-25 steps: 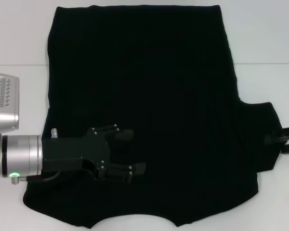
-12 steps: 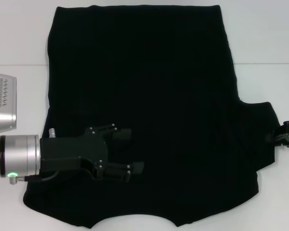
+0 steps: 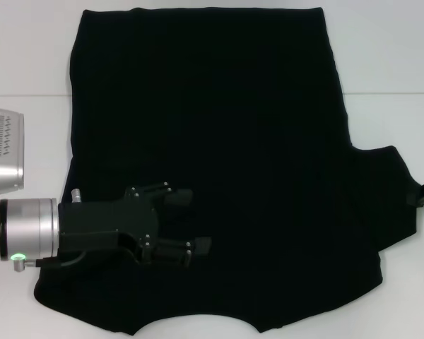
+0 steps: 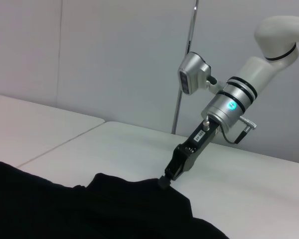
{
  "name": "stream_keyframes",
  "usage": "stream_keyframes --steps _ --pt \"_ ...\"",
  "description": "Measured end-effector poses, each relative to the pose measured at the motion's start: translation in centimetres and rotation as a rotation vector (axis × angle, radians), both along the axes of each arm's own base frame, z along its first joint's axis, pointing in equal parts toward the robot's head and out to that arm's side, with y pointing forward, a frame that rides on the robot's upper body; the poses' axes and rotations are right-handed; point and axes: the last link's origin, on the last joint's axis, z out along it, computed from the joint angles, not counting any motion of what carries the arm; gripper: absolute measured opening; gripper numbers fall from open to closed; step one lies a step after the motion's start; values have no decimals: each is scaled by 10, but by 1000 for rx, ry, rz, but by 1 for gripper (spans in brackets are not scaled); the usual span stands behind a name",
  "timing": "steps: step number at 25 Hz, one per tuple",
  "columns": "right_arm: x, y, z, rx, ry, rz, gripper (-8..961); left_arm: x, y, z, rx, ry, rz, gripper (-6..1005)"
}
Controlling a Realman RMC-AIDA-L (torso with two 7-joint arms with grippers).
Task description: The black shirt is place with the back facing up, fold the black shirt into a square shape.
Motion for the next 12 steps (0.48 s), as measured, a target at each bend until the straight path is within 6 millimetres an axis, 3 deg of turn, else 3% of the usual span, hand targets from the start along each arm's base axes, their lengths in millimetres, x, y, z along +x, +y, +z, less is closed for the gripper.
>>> stream_keyframes --steps 12 --pt "4 9 21 98 -77 163 8 -3 -3 0 5 -29 44 951"
